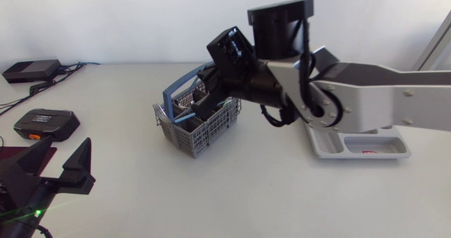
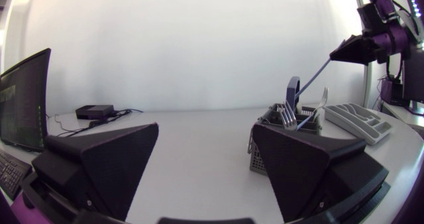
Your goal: Unload the cutlery basket into the drawer organizer.
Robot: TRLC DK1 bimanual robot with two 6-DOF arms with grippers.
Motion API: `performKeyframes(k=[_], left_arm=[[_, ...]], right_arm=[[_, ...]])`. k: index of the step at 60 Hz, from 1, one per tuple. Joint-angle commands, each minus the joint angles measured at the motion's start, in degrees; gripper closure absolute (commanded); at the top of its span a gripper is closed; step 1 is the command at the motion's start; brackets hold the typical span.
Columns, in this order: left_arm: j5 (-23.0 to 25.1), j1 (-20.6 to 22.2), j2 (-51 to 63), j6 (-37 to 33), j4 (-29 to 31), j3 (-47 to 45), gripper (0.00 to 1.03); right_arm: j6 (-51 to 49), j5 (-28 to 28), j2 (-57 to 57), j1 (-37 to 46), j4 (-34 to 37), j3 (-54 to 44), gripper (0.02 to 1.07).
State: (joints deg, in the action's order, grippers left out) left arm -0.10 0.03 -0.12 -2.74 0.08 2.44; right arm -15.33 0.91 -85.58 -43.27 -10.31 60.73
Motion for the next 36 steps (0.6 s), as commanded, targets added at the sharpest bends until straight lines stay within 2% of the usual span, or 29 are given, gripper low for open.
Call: performKeyframes(k=[1, 15, 36], left_arm=[[0.1, 0.0, 0.0, 1.2, 1.0, -2.3, 0.04], [0.1, 0.1, -0.1, 1.2, 1.0, -2.3, 0.04], [0.1, 0.1, -0.1, 1.2, 1.0, -2.3, 0.04]], right_arm=[[1.6, 0.3, 3.8, 0.8, 5.2, -0.7, 1.01], [2.4, 0.6, 8.5, 5.6, 22.9, 4.1, 1.01], [0.4, 8.5, 9.2, 27.3, 41.5, 9.9, 1.01]])
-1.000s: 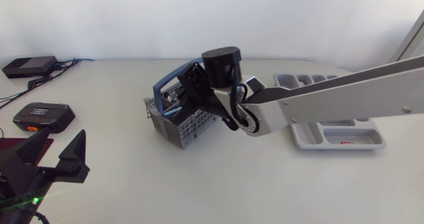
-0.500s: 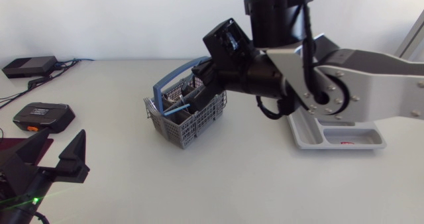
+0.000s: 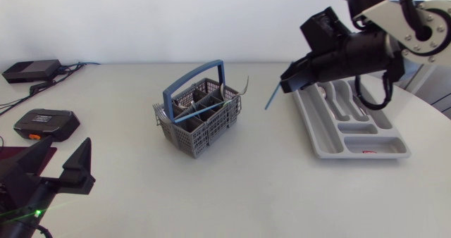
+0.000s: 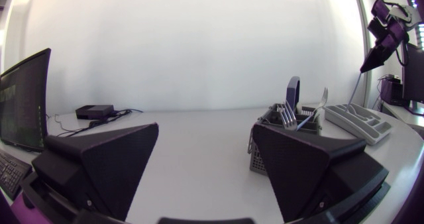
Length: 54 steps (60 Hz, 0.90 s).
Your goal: Unload the cutlery basket into the drawer organizer.
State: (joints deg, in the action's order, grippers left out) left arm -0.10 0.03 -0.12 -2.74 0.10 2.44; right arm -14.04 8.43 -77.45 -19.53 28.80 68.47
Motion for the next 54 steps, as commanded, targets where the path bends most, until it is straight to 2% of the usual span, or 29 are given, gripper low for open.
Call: performKeyframes(k=[1, 31, 54], left_arm=[[0.1, 0.1, -0.1, 1.2, 1.0, -2.3, 0.04], [0.1, 0.1, 0.0, 1.2, 1.0, -2.3, 0.04], [0.1, 0.1, 0.0, 1.2, 1.0, -2.3, 0.04]], right_arm=[[-1.2, 1.0, 1.0, 4.2, 3.1, 2.5, 1.01], [-6.3, 2.5, -8.9, 22.4, 15.3, 8.6, 1.01], [-6.9, 2.6, -18.9, 25.2, 18.6, 10.6, 1.01]])
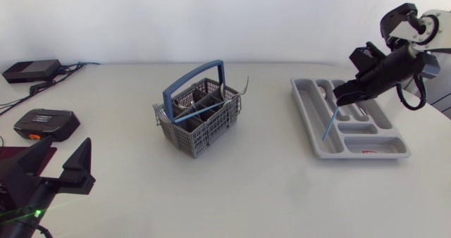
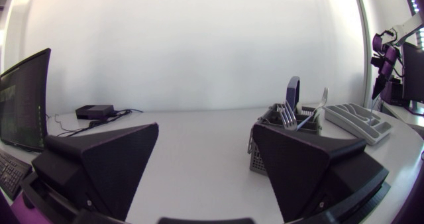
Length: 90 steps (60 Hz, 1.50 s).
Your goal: Unload the cutlery basket into the drawer organizer.
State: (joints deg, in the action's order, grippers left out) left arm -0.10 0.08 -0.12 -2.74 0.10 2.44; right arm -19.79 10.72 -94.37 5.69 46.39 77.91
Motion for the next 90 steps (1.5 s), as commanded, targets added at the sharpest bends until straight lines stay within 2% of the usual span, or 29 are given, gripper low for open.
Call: performKeyframes(k=[1, 16, 34, 54, 56, 69, 79, 84, 90], left_arm=[[0.1, -0.1, 0.0, 1.2, 1.0, -2.3, 0.04], [0.1, 0.1, 0.1, 1.2, 1.0, -2.3, 0.04], [0.1, 0.0, 0.1, 1.2, 1.0, -2.3, 0.04], [0.1, -0.3, 0.1, 1.2, 1.0, -2.3, 0.04], [0.1, -0.3, 0.1, 1.2, 1.0, -2.3, 0.04], [0.1, 0.4, -0.1, 1.4, 1.0, -2.3, 0.04], [0.0, 0.4, -0.4, 3.6, 0.8, -2.3, 0.04], [-0.1, 0.5, -0.4, 4.6, 0.7, -2.3, 0.04], [-0.2, 0.5, -0.4, 5.0, 0.6, -2.3, 0.04]], right_arm=[[-1.1, 0.4, -2.1, 0.0, 1.1, 1.3, 1.01], [-0.2, 0.4, -9.3, 0.2, 0.5, 4.3, 1.01], [4.0, 1.3, -20.0, 1.7, -11.6, 9.1, 1.01], [6.1, 1.3, -27.2, 1.1, -19.8, 10.9, 0.99], [6.1, 1.2, -27.4, 1.0, -20.2, 10.9, 0.97], [6.1, -1.4, -23.4, 0.0, -25.7, 5.9, 0.55], [5.8, -2.0, -17.8, -0.8, -29.0, 1.0, 0.45], [4.2, -1.8, -11.2, -2.8, -33.2, -5.6, 0.4], [2.6, -1.6, -4.5, -6.5, -35.1, -11.8, 0.35]])
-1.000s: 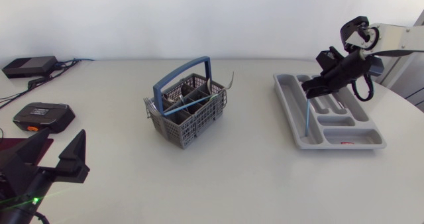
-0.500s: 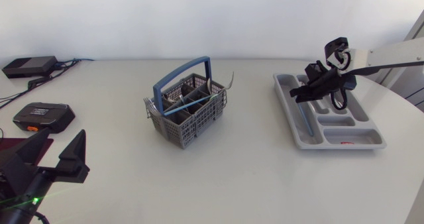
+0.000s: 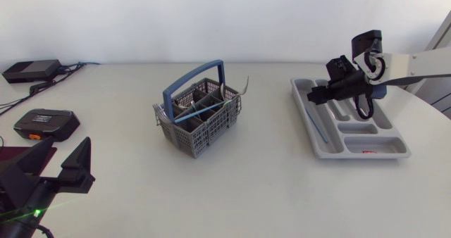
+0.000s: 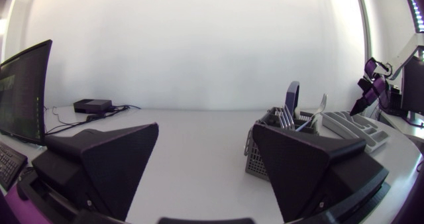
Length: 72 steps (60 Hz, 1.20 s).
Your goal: Unload the cutlery basket into the drawer organizer.
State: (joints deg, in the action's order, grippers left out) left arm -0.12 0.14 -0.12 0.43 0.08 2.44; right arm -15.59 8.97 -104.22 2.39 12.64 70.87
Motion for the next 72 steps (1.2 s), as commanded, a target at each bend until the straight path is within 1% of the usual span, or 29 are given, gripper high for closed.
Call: performKeyframes(k=[1, 12, 21, 26, 30, 44, 48, 59, 72], left_arm=[[-0.1, 0.4, -0.5, 1.9, 0.6, -2.3, 0.04], [-0.8, 0.1, -0.6, 1.9, 0.5, -2.3, 0.05], [-0.8, -0.1, -0.6, 1.9, 0.4, -2.3, 0.05], [-0.8, 0.0, -0.6, 1.8, 0.4, -2.3, 0.05], [-0.8, 0.0, -0.6, 1.6, 0.4, -2.3, 0.05], [-0.8, -0.1, -0.6, 1.5, 0.4, -2.3, 0.05], [-0.8, -0.1, -0.6, 1.4, 0.4, -2.3, 0.05], [-0.9, -0.2, -0.6, 1.3, 0.4, -2.3, 0.05], [-0.9, -0.3, -0.6, 1.2, 0.4, -2.3, 0.05]], right_arm=[[-1.7, 0.2, 6.3, -3.7, -1.5, -5.6, 0.35], [-2.0, 1.7, 15.3, -11.6, -2.3, -12.8, 0.34], [-2.7, 3.0, 21.4, -20.7, -3.0, -16.7, 0.34], [-2.5, 3.0, 22.7, -26.4, -3.3, -17.2, 0.27], [-2.1, 3.0, 22.8, -30.3, -3.3, -16.6, 0.27], [-0.8, 3.0, 18.2, -41.1, -2.4, -10.8, 0.27], [-0.7, 2.9, 16.2, -43.4, -3.0, -9.1, 0.23], [-1.1, 3.5, 10.1, -46.5, -3.9, -4.4, 0.23], [-2.2, 3.5, 5.0, -48.5, -8.9, -1.9, 0.23]])
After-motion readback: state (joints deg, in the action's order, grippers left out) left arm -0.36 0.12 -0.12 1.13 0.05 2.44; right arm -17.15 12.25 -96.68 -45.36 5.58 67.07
